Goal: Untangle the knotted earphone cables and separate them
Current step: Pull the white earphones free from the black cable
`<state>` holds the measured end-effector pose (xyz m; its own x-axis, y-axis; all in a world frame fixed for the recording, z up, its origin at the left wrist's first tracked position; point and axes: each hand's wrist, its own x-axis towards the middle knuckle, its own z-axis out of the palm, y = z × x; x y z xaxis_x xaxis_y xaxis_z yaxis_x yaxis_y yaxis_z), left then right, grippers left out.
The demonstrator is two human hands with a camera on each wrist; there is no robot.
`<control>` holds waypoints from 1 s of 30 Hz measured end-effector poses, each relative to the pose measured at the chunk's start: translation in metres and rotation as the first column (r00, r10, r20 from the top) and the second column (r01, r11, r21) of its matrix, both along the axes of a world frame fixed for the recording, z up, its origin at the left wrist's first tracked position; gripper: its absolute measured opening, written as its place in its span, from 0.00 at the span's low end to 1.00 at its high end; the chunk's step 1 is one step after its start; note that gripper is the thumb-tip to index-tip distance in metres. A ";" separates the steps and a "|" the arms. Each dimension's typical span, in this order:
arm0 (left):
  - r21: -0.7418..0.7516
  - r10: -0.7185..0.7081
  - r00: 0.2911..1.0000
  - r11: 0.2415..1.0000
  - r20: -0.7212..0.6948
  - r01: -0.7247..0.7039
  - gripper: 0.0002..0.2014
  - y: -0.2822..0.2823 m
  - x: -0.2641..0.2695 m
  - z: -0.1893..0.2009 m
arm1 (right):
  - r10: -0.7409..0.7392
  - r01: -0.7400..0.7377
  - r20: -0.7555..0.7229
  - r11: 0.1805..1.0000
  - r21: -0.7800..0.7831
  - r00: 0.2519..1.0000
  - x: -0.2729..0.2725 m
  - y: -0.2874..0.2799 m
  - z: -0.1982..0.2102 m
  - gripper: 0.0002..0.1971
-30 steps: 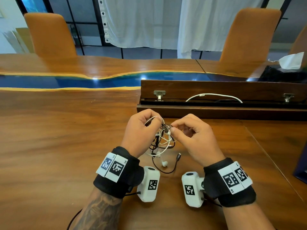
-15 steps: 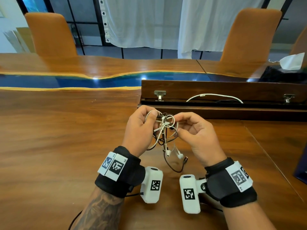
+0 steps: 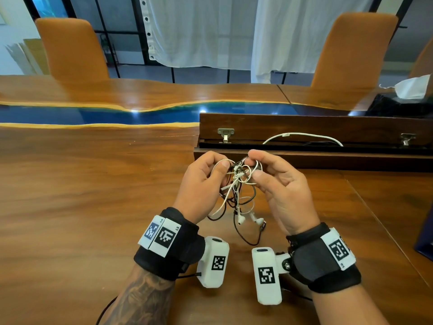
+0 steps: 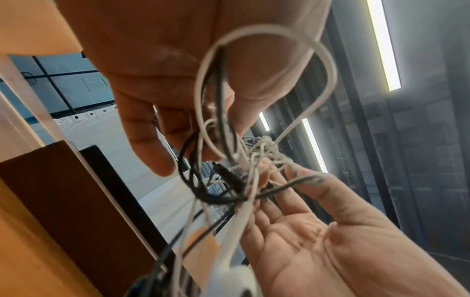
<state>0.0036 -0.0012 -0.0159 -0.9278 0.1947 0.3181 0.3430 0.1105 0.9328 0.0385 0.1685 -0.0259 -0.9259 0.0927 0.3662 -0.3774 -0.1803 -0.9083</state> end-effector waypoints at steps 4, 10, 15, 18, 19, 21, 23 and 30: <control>0.013 0.015 1.000 1.000 -0.023 -0.014 0.09 -0.002 0.000 0.001 | 0.021 -0.021 0.006 0.997 -0.070 1.000 0.000 0.001 0.002 0.21; 0.025 0.005 0.997 1.000 -0.083 -0.003 0.08 -0.002 0.002 0.003 | -0.078 0.079 0.029 0.995 -0.066 0.997 -0.005 0.000 0.000 0.21; 0.044 0.047 0.992 0.998 -0.119 -0.042 0.08 -0.003 0.001 0.002 | -0.106 0.110 0.053 0.991 -0.082 0.993 -0.003 0.000 0.004 0.16; 0.023 0.075 0.991 0.997 -0.113 -0.073 0.08 -0.004 -0.002 0.000 | -0.079 0.085 0.049 0.987 -0.136 0.996 -0.002 0.001 0.005 0.20; 0.018 0.081 0.991 0.997 -0.108 -0.079 0.08 -0.003 -0.002 -0.001 | -0.062 0.069 0.049 0.986 -0.151 0.997 -0.003 0.001 0.005 0.21; 0.009 0.093 0.990 0.996 -0.102 -0.092 0.08 -0.004 -0.003 -0.003 | -0.037 0.046 0.054 0.983 -0.176 0.998 -0.003 0.003 0.005 0.23; -0.001 0.102 0.990 0.995 -0.101 -0.102 0.08 -0.004 -0.004 -0.005 | -0.030 0.039 0.052 0.983 -0.177 0.998 -0.002 0.004 0.006 0.20; -0.027 0.127 0.986 0.991 -0.109 -0.131 0.07 -0.005 -0.007 -0.007 | -0.045 0.045 0.060 0.999 0.003 0.997 0.000 0.000 0.005 0.12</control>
<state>-0.0030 -0.0061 -0.0233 -0.9070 0.0877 0.4119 0.4211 0.1912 0.8866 0.0382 0.1685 -0.0212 -0.9412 0.1345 0.3098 -0.3295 -0.1633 -0.9299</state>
